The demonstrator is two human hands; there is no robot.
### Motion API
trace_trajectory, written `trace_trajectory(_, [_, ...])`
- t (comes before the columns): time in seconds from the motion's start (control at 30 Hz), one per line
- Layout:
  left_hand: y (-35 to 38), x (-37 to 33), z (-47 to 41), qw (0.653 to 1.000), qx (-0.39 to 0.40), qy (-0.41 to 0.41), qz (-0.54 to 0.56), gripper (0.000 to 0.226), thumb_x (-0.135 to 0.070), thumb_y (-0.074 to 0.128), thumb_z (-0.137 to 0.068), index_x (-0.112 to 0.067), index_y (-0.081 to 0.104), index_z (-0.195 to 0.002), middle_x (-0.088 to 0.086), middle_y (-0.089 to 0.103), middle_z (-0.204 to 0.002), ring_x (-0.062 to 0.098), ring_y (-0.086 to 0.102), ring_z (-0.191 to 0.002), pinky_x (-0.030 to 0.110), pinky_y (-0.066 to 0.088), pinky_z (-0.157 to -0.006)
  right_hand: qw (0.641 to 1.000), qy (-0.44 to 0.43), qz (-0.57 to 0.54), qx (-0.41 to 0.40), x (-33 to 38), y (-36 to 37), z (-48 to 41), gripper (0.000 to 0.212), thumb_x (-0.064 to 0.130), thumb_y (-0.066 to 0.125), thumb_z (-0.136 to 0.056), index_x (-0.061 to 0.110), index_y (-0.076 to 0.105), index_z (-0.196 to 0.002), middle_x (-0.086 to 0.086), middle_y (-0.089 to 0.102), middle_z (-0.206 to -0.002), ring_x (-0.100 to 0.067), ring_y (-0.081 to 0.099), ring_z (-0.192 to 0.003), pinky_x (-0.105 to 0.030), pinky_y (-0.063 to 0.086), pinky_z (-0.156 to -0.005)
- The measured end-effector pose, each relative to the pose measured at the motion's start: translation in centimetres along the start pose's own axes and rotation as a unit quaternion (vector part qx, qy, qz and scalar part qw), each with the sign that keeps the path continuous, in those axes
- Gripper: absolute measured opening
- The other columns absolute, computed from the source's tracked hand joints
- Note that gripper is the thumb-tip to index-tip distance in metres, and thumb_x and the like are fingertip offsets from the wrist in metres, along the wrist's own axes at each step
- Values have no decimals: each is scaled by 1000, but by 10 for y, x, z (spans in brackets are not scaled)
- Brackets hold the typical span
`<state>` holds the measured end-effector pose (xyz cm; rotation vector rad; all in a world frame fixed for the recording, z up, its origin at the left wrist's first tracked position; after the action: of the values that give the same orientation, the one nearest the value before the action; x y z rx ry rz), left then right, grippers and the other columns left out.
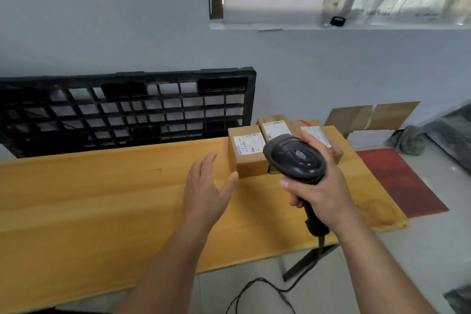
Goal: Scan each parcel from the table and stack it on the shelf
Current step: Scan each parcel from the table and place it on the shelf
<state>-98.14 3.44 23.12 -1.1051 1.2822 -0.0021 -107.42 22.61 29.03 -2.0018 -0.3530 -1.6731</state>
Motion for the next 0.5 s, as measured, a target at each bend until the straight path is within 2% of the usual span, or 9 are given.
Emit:
trace_trajectory(0.2, [28, 2, -46, 999, 29, -39, 17, 66, -47, 51, -94, -24, 25, -150, -1, 32, -150, 16, 35, -135, 41, 38, -108, 1000, 27, 4, -1, -25, -10, -44, 90, -2, 81, -71, 62, 45, -124, -5, 59, -122, -29, 63, -52, -37, 55, -53])
trace_trajectory(0.37, [57, 4, -82, 994, 68, -84, 10, 64, -46, 44, -98, -18, 24, -151, 5, 33, -150, 18, 35, -134, 42, 36, -109, 998, 53, 3, 28, -51, -16, -94, 88, -1, 81, -72, 62, 44, -122, -9, 58, -123, -29, 62, -52, -35, 54, -51])
trace_trajectory(0.43, [70, 6, -95, 990, 91, -111, 8, 61, -45, 41, -99, -15, 27, -150, 8, 34, -149, 20, 36, -133, 38, 35, -109, 997, 68, -3, 46, -61, -17, -113, 86, -2, 80, -73, 58, 44, -123, -6, 60, -121, -27, 61, -51, -35, 54, -50])
trace_trajectory(0.5, [83, 6, -106, 985, 109, -137, 5, 54, -43, 37, -101, -11, 35, -144, 9, 38, -145, 19, 38, -129, 28, 32, -99, 994, 83, -5, 67, -72, -16, -132, 85, -2, 79, -73, 56, 43, -124, -1, 61, -119, -25, 61, -50, -33, 54, -50])
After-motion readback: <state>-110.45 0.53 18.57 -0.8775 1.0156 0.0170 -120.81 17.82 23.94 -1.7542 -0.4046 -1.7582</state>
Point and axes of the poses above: each hand's wrist, its own z-axis away from the middle knuckle, its own y-axis out of the palm, x = y × z, the point moved 1 cm from there along -z, towards the middle knuckle
